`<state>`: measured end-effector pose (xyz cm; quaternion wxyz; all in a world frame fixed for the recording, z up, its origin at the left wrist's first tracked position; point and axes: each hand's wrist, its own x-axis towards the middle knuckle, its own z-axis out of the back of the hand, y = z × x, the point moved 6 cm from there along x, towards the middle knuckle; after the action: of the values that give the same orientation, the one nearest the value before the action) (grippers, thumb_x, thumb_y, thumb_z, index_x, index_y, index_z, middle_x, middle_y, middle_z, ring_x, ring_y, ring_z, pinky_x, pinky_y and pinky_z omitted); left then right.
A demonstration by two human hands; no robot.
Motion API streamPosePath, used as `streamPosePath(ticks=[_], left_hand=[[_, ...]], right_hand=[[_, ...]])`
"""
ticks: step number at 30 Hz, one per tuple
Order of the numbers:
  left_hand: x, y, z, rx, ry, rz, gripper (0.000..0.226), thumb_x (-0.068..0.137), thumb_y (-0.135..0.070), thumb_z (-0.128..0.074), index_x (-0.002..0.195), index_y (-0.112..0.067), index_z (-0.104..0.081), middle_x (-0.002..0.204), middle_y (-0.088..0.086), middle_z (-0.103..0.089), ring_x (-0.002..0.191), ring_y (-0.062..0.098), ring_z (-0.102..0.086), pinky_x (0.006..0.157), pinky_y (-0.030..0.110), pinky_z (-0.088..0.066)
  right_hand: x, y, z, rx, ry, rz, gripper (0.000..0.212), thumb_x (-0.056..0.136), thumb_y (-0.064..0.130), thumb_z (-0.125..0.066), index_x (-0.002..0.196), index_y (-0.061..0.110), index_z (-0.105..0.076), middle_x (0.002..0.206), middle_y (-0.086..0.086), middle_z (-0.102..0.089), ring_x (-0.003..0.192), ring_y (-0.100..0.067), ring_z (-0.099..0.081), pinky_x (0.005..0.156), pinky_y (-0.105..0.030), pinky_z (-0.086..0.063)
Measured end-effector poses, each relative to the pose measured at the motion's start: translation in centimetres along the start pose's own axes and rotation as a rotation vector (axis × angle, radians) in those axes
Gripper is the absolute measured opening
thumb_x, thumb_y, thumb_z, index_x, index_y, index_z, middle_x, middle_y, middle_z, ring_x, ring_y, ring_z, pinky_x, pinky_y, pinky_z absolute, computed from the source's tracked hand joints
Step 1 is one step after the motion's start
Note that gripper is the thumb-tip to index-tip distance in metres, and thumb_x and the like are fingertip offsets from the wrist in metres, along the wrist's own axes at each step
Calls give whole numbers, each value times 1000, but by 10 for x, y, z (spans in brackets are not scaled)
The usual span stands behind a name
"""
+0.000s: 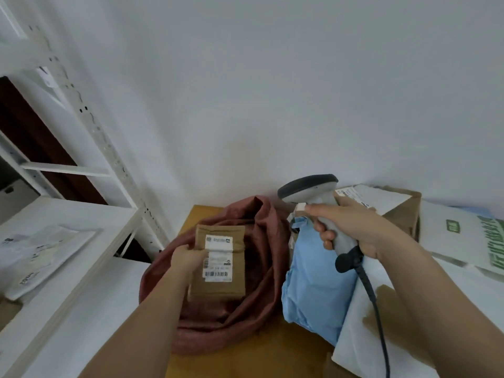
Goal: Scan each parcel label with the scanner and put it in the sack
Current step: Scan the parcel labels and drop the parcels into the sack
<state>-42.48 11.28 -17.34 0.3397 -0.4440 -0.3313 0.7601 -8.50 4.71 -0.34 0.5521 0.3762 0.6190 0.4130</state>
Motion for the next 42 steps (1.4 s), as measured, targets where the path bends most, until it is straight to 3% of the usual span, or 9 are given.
streamPosePath(ticks=[2, 7, 12, 15, 19, 24, 27, 37, 42], left_hand=[[12, 0, -11, 47, 0, 21, 19, 83, -4, -68, 99, 5, -64, 91, 16, -68, 84, 30, -66, 82, 39, -55], [23, -25, -50, 92, 65, -60, 10, 90, -13, -62, 83, -7, -59, 80, 5, -53, 64, 15, -46, 54, 28, -40], [13, -86, -94, 224, 67, -297, 19, 83, -11, -63, 64, -12, -60, 69, 10, -58, 73, 25, -54, 67, 33, -41], [-6, -126, -131, 97, 70, -377, 5, 80, -15, -64, 81, -11, -63, 83, 7, -65, 80, 23, -60, 69, 30, -44], [-47, -167, -206, 78, 413, -539, 87, 74, -41, -81, 143, -14, -35, 130, 2, -45, 117, 15, -47, 99, 30, -42], [-109, -171, -273, 516, 558, -791, 141, 38, -77, -72, 152, -30, -5, 149, 4, -24, 140, 24, -23, 117, 46, -24], [-112, -168, -286, 692, 494, -840, 137, 49, -62, -79, 152, -28, 4, 144, 5, -22, 138, 30, -25, 114, 47, -26], [-110, -195, -240, 375, 269, -771, 131, 62, -42, -86, 153, -7, 2, 141, 5, -19, 132, 23, -32, 107, 31, -34], [-124, -219, -208, 144, 250, -619, 110, 63, -47, -86, 147, -6, -26, 121, 0, -27, 104, 14, -46, 81, 16, -44]], right_hand=[[5, -1, 10, -5, -46, 0, 17, 92, 22, -65, 90, 8, -55, 56, -4, -49, 41, -11, -39, 42, -25, -41], [11, -3, 35, 30, -160, 14, 16, 92, 21, -64, 85, 8, -56, 54, -3, -49, 40, -11, -39, 42, -24, -41], [5, 2, 67, 124, -355, 73, 12, 91, 17, -64, 88, 8, -56, 55, -5, -47, 41, -12, -39, 42, -24, -41], [-6, 6, 89, 144, -464, 88, 11, 92, 13, -61, 86, 7, -54, 57, -7, -46, 42, -13, -38, 41, -24, -41], [-26, 5, 120, 150, -553, 110, 15, 92, 13, -61, 84, 6, -50, 57, -9, -45, 40, -13, -40, 42, -25, -41], [-43, -7, 146, 132, -579, 84, 17, 91, 14, -63, 82, 5, -51, 57, -9, -46, 42, -16, -40, 44, -27, -41], [-46, -9, 156, 157, -581, 75, 15, 90, 13, -63, 84, 6, -52, 55, -6, -48, 43, -15, -40, 43, -27, -42], [-38, 18, 161, 218, -468, 126, 18, 91, 14, -61, 78, 6, -52, 51, -5, -45, 43, -15, -38, 44, -25, -38], [-17, 41, 144, 233, -549, 298, 10, 86, 15, -67, 86, 11, -59, 68, -7, -68, 43, -13, -43, 45, -26, -43]])
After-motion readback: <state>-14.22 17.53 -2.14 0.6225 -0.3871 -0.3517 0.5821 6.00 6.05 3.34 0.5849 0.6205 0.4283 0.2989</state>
